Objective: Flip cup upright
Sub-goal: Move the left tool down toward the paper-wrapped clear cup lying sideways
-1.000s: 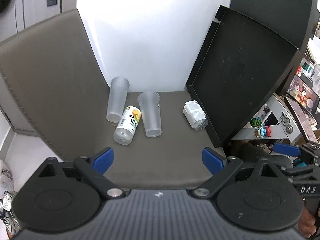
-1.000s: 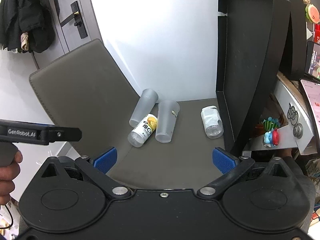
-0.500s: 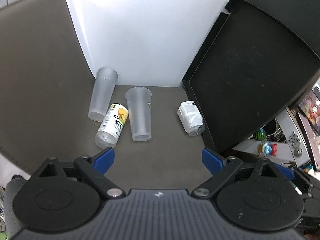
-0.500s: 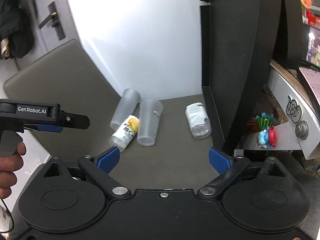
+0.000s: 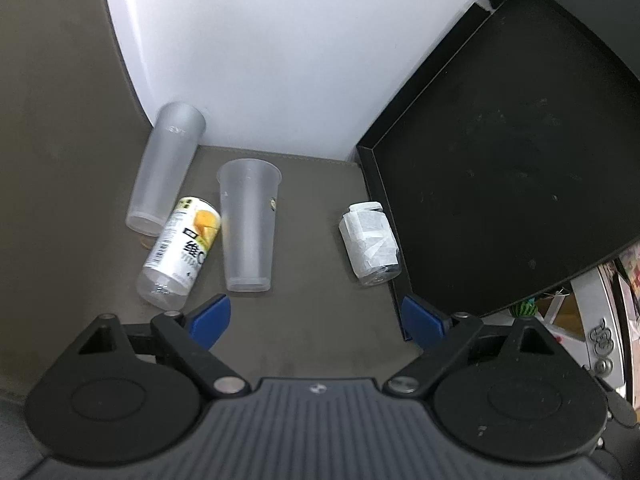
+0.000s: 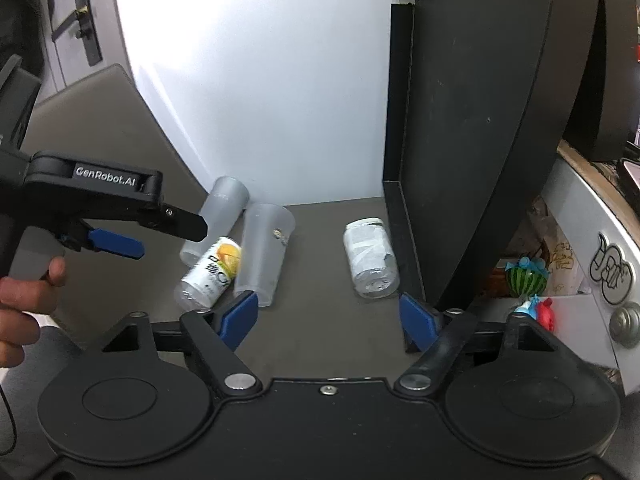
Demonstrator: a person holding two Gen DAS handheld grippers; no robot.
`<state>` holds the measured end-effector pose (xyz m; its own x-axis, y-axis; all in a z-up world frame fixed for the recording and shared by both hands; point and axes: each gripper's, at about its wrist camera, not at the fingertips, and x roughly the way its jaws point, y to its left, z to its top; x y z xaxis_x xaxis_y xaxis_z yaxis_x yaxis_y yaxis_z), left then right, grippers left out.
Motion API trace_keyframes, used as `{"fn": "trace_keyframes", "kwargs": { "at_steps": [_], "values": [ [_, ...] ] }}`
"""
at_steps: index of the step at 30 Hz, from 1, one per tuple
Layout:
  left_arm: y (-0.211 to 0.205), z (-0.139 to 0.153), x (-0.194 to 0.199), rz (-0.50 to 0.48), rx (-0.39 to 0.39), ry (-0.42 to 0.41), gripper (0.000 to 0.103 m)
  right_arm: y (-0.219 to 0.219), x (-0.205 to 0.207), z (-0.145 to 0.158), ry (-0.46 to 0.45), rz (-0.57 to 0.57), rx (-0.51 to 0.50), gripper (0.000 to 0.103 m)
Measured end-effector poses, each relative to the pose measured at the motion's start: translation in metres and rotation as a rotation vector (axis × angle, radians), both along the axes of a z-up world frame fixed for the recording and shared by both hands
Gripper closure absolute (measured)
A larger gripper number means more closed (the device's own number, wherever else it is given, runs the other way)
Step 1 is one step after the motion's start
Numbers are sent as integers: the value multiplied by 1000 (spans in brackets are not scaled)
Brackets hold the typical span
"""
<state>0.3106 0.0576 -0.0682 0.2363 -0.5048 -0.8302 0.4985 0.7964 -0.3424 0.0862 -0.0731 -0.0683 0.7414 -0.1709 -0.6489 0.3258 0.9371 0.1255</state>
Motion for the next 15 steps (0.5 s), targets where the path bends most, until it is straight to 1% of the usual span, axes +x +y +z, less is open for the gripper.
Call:
{"fn": "trace_keyframes", "kwargs": {
  "at_steps": [1,5,7,9,11,15],
  "values": [
    [-4,-2,3,-2,-1,13,11,-1,2,-1,3,-3,-2,34],
    [-21,-12,14,-11,-3,54,11,-8,9,-3,9,-11,12,35],
    [-30,-17,19,-32,-7,67,11,-11,12,-5,18,-20,8,36],
    [-40,-21,22,-63,-11,72,11,-13,16,-7,25,-25,18,40],
    [-51,-27,26,-74,-3,95,11,-14,20,-11,36,-22,24,45],
    [-72,-37,34,-103,6,121,11,-16,26,-18,57,-33,36,46]
  ]
}}
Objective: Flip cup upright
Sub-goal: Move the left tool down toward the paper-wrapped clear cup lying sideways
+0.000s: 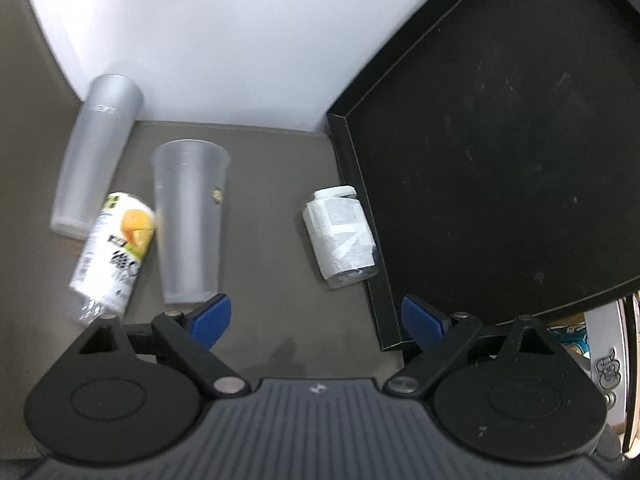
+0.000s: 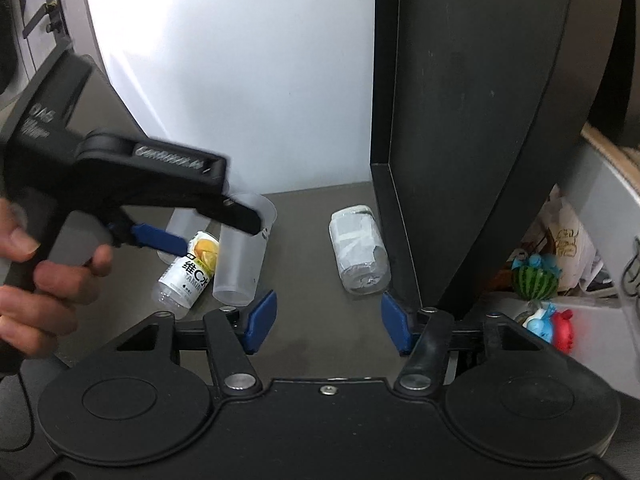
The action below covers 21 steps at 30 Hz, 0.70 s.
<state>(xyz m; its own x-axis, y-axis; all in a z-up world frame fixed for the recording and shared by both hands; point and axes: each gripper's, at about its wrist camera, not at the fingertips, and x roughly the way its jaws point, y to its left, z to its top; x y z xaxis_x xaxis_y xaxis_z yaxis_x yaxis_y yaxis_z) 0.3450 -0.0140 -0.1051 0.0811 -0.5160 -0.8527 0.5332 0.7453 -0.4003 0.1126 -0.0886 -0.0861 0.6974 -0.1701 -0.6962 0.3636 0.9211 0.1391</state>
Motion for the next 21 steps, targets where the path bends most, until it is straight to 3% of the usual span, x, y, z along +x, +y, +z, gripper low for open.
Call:
{"fn": "trace_keyframes", "kwargs": {
  "at_steps": [21],
  "values": [
    [-92,-87,50,-66,57,159,11,-13,29,-45,65,-188,27,46]
  ]
}}
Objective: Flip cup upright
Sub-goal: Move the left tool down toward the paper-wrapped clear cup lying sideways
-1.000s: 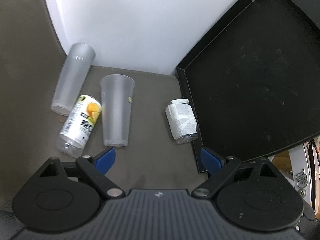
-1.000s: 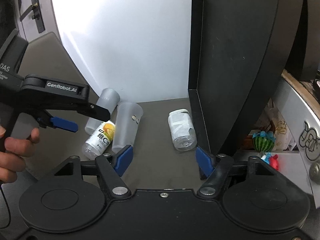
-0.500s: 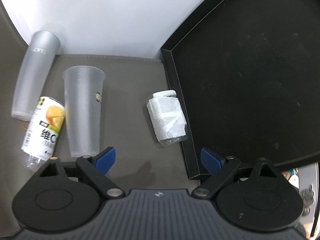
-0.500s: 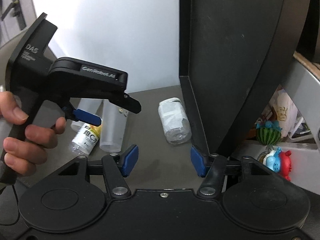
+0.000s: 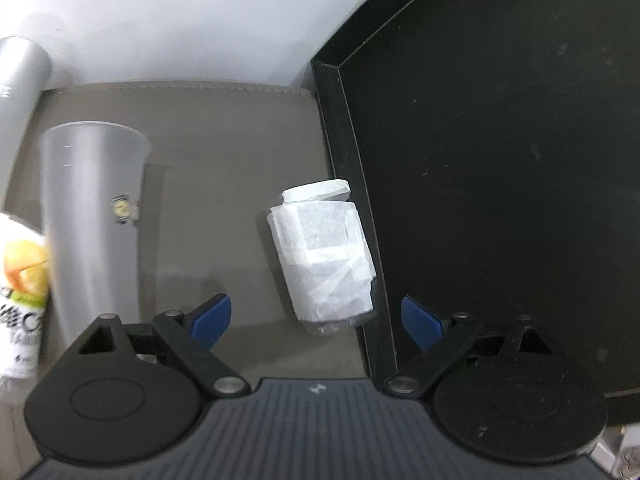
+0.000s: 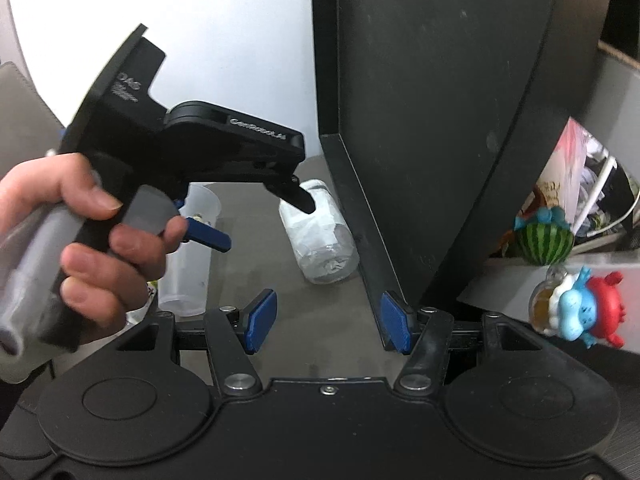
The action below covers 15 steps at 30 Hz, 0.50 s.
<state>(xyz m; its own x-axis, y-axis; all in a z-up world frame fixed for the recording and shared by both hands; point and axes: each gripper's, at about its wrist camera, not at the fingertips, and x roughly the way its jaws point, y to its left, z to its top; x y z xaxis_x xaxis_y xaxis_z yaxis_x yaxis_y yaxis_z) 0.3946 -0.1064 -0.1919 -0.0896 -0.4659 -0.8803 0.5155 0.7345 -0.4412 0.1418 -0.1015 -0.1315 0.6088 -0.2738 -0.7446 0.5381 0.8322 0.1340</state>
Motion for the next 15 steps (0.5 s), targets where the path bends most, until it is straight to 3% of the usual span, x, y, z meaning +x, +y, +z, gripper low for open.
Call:
{"fn": "trace_keyframes", "kwargs": {
  "at_steps": [13,15],
  "values": [
    [-35,-44,5,-21,46,0,12,-13,-3,-23,-11,-83,71,46],
    [-34,-47,5,-12,44,8,23,-16,-2,-29,-9,-85,75,46]
  ]
}}
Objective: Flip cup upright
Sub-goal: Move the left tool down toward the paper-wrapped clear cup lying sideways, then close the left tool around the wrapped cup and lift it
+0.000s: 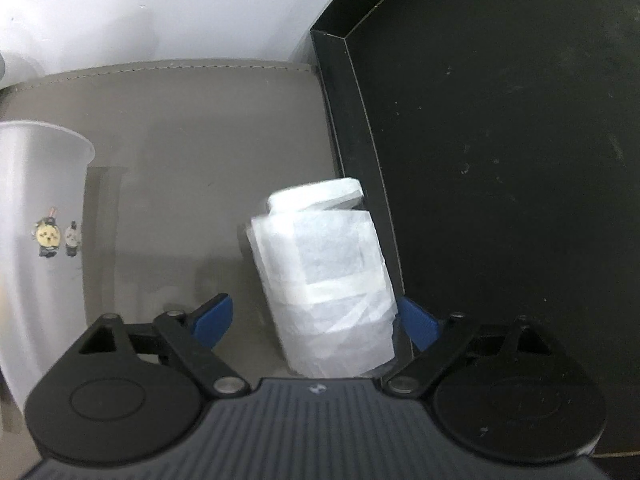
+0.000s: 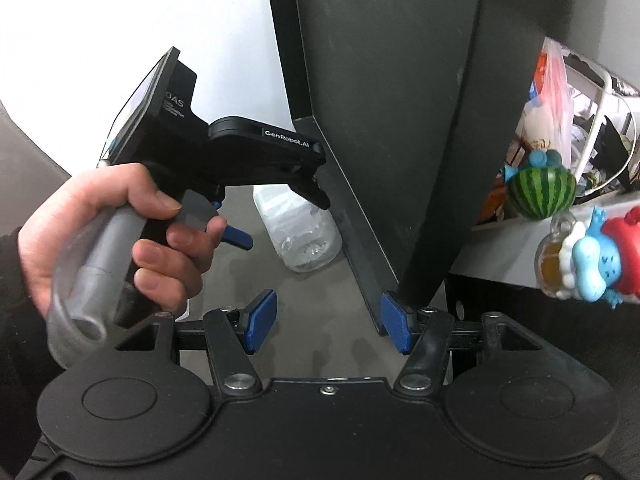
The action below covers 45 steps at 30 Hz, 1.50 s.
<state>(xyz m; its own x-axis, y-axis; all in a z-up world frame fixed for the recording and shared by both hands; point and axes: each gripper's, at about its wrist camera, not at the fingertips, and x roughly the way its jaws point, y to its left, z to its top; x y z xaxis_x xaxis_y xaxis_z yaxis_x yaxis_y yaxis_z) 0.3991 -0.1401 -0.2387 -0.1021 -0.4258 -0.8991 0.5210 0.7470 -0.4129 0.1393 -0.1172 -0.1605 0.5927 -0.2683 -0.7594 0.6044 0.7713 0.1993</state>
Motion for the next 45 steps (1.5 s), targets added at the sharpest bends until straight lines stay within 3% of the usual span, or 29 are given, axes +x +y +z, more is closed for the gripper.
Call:
{"fn": "trace_keyframes", "kwargs": {
  "at_steps": [2,6,21,25,33,45],
  "values": [
    [-2,-4,-2,-13,11,12,34,-2,0,-3,1,-6,5,46],
    [7,-4,-6,-21,11,5,37,-3,1,-5,-2,-19,29,46],
    [54,50,-13,-57,-16,-97,37,-4,-13,10,-87,-34,70,45],
    [67,64,-19,-64,-22,-123,37,-9,-19,16,-137,-42,148,45],
    [96,89,-28,-53,-27,-180,37,-7,-31,32,-195,-17,181,44],
    [146,128,-52,-47,-41,-253,37,-1,-42,57,-261,27,200,28]
  ]
}}
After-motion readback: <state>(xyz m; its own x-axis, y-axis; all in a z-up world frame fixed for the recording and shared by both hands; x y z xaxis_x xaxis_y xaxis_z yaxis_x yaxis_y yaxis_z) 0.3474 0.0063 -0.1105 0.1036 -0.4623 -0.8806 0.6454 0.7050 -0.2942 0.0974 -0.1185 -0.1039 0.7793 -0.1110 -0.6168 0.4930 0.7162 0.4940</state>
